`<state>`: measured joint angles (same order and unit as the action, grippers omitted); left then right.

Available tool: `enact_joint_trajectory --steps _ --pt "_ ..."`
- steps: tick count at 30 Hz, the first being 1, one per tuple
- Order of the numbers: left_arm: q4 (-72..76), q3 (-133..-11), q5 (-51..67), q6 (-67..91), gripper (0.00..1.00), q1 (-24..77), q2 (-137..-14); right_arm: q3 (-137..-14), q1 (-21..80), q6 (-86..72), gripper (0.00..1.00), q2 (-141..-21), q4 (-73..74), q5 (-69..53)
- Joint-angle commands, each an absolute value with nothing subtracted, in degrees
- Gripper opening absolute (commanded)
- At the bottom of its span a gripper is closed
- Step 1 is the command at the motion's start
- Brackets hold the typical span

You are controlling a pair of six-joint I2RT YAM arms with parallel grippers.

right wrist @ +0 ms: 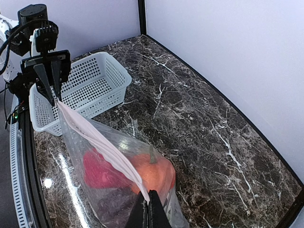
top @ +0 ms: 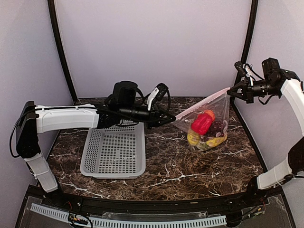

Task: Place the food in the zip-top bag and seal the zipper
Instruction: Unzip the zipper of the food storage bag.

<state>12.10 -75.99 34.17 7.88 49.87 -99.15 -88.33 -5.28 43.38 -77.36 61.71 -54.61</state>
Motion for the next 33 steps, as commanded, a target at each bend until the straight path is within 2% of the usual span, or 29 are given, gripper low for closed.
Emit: enact_joint_trajectory --steps 1,9,11,13,14,16,20,25,33 --pt "8.2 -74.7 35.0 6.7 0.01 49.0 -96.9 -90.7 -6.7 42.9 0.0 -77.1 56.0 -54.0" --pt "9.2 -73.3 34.8 7.1 0.01 48.1 -96.1 -90.8 -6.9 42.6 0.0 -77.5 55.9 -54.1" --pt "9.2 -73.1 34.9 7.1 0.05 47.8 -96.1 -91.0 -6.9 42.4 0.0 -77.5 55.8 -54.1" --pt "9.1 -72.9 34.9 7.1 0.12 47.6 -96.3 -91.1 -6.9 42.3 0.0 -77.6 55.8 -54.3" --pt "9.3 -72.7 34.7 7.2 0.24 47.5 -96.3 -91.1 -6.9 42.2 0.0 -77.7 55.8 -54.5" --pt "10.8 -71.3 33.5 7.2 0.4 47.5 -96.0 -91.0 -6.9 42.0 0.0 -77.7 55.7 -55.0" --pt "22.3 -65.7 31.6 11.4 0.58 47.5 -95.9 -90.5 -6.9 41.6 0.0 -77.5 55.8 -56.2" --pt "35.1 -65.4 31.2 17.4 0.64 47.9 -99.8 -90.6 -6.9 41.4 0.0 -77.5 55.9 -57.0" --pt "48.3 -67.2 23.6 23.5 0.67 48.3 -109.2 -92.6 -6.7 41.3 0.0 -76.9 58.3 -61.2"
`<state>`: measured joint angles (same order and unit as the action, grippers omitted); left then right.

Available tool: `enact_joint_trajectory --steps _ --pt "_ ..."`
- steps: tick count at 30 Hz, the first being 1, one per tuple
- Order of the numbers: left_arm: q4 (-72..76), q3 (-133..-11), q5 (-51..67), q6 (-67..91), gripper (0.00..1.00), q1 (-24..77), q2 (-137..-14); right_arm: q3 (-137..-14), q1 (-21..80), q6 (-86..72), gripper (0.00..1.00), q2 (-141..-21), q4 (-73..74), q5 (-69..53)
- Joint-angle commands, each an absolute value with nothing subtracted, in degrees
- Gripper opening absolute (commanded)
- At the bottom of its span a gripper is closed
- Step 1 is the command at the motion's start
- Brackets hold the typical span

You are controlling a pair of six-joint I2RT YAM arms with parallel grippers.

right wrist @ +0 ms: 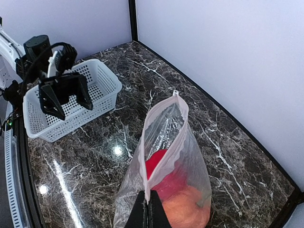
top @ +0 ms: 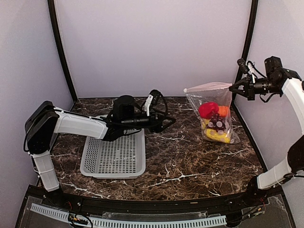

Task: Place the food in the zip-top bag and seal the zipper
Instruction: Unzip the zipper of the food storage bag, then pass from the right arm to the left

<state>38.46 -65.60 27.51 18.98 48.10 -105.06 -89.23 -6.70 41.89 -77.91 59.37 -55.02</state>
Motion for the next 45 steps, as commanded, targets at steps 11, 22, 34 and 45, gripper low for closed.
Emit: enact_joint_trajectory --steps 11,22,34,45 --pt "59.7 -71.8 22.2 26.5 0.73 47.2 -115.9 -88.8 -3.0 41.5 0.0 -72.7 61.1 -63.4" --pt "72.9 -72.6 30.5 31.4 0.33 47.0 -121.9 -86.8 -2.2 39.5 0.0 -72.6 59.2 -64.0" --pt "74.8 -71.9 32.0 33.3 0.01 46.3 -121.0 -85.4 -2.2 38.4 0.02 -74.2 56.5 -59.7" --pt "40.3 -75.1 30.0 19.8 0.01 48.2 -109.6 -90.8 14.9 38.3 0.59 -74.7 58.2 -37.7"
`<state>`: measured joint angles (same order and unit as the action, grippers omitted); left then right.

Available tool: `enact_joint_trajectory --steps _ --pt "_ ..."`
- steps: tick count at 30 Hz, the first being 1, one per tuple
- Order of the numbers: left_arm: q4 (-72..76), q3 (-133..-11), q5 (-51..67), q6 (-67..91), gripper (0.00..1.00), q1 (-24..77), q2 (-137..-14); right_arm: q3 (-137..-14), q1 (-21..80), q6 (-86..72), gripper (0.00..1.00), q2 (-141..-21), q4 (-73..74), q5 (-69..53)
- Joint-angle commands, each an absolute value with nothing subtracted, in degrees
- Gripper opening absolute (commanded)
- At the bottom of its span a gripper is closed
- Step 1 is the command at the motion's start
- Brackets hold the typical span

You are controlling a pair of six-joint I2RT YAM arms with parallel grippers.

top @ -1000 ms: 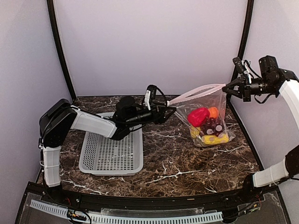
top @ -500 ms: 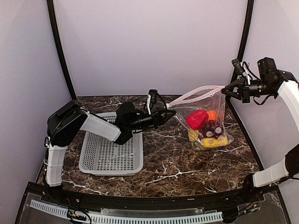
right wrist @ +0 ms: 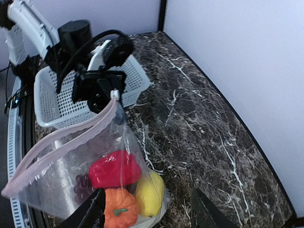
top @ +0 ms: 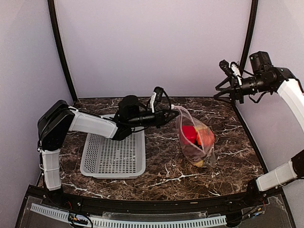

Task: Place the food in the zip-top bag and seal the zipper
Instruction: Pass from the left arm to the right

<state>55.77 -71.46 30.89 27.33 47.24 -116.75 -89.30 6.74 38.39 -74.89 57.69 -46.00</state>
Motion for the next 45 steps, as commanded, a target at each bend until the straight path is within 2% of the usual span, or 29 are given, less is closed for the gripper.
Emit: enact_joint_trajectory --steps 1,8,14,23,31,35,37,39,41,43,44,45 --pt "37.9 -76.2 29.6 18.8 0.01 48.5 -109.1 -91.6 17.3 37.5 0.61 -75.6 58.8 -37.6" --pt "22.0 -79.1 23.9 12.8 0.01 51.0 -103.9 -103.5 28.3 25.5 0.65 -85.5 61.3 -39.4" --pt "16.1 -81.0 15.0 14.1 0.01 52.5 -99.7 -104.6 31.0 22.9 0.65 -88.9 60.4 -38.5" --pt "8.8 -84.8 12.3 17.3 0.01 53.0 -97.9 -103.3 37.2 22.8 0.63 -89.5 59.2 -30.4" --pt "8.0 -84.6 12.3 17.2 0.01 53.1 -96.4 -102.0 38.8 23.5 0.47 -89.1 56.8 -19.5" --pt "7.8 -84.3 12.6 16.8 0.01 53.1 -95.9 -101.6 38.8 24.2 0.27 -89.2 56.3 -18.6" --pt "7.9 -84.1 13.0 16.7 0.01 53.2 -95.8 -101.3 38.8 24.5 0.12 -89.1 56.1 -18.3" --pt "8.4 -83.6 13.4 16.5 0.01 53.2 -95.5 -101.2 38.9 25.1 0.02 -89.3 56.1 -18.3" --pt "9.6 -82.4 13.6 16.1 0.01 53.1 -95.0 -101.2 38.9 25.7 0.0 -89.3 56.5 -19.0" --pt "11.5 -81.1 13.9 14.9 0.13 53.1 -94.3 -101.5 38.9 26.4 0.0 -89.0 56.8 -20.0" --pt "11.9 -80.1 14.0 13.3 0.27 53.0 -93.8 -101.4 38.9 27.0 0.0 -88.7 57.1 -20.7" --pt "12.8 -79.7 14.0 12.4 0.33 53.1 -93.3 -101.4 38.9 27.5 0.0 -88.3 57.2 -21.7"
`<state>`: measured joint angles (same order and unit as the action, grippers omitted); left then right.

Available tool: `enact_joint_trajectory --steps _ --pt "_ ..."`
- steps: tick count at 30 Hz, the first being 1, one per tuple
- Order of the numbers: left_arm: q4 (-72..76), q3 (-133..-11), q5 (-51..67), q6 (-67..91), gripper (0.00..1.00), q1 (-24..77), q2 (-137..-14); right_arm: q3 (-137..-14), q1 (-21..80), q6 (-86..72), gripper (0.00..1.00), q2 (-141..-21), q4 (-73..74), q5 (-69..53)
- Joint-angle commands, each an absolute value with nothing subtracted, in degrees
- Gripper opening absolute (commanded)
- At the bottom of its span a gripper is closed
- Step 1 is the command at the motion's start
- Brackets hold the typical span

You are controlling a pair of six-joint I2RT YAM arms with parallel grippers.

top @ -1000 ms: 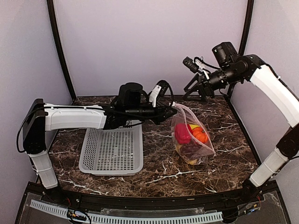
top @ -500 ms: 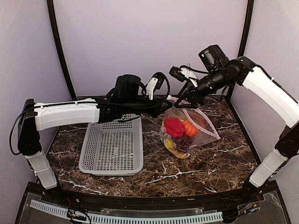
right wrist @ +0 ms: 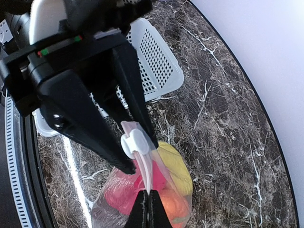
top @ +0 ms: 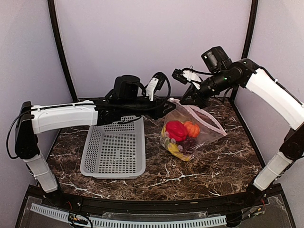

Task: Place the food in the zip-top bag and seal the zipper
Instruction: Pass from the left arm to the right, then hold the zipper food storage bag at the center of the board.

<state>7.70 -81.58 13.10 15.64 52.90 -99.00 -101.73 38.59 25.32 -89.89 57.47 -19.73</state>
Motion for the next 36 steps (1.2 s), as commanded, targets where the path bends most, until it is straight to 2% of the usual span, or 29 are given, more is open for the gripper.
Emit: enact_joint_trajectory --steps 1,3,7,9,14,19,22,28,35,36 --pt "13.4 -78.5 13.8 10.6 0.4 52.9 -93.0 -101.3 38.9 28.0 0.0 -87.9 57.5 -22.7" --pt "15.2 -77.2 15.9 8.6 0.42 52.4 -92.5 -101.1 38.9 29.1 0.0 -87.4 58.1 -24.3" --pt "17.4 -77.1 22.9 8.1 0.35 50.8 -93.0 -100.6 38.9 29.3 0.0 -86.5 58.5 -25.0" --pt "17.5 -77.0 25.0 7.0 0.34 50.6 -93.3 -100.6 38.9 29.4 0.0 -86.1 58.6 -25.2" --pt "18.6 -74.4 29.4 0.0 0.43 50.5 -93.0 -100.3 38.9 29.8 0.0 -86.0 59.2 -25.9" --pt "17.4 -72.8 29.3 -6.0 0.44 50.5 -93.2 -100.2 38.8 29.9 0.0 -86.2 59.7 -26.6" --pt "17.6 -72.9 30.0 -6.6 0.35 50.4 -93.7 -100.2 38.9 29.9 0.0 -86.3 59.8 -26.7" --pt "20.1 -72.6 29.8 -6.1 0.26 50.3 -94.3 -100.2 38.8 30.0 0.0 -86.6 60.1 -27.0" --pt "19.9 -73.4 30.3 -6.5 0.02 50.1 -95.2 -100.4 38.8 30.1 0.0 -86.8 60.3 -27.2" --pt "19.9 -73.4 30.3 -6.6 0.02 50.0 -95.2 -100.5 38.8 30.1 0.0 -86.8 60.2 -27.2"
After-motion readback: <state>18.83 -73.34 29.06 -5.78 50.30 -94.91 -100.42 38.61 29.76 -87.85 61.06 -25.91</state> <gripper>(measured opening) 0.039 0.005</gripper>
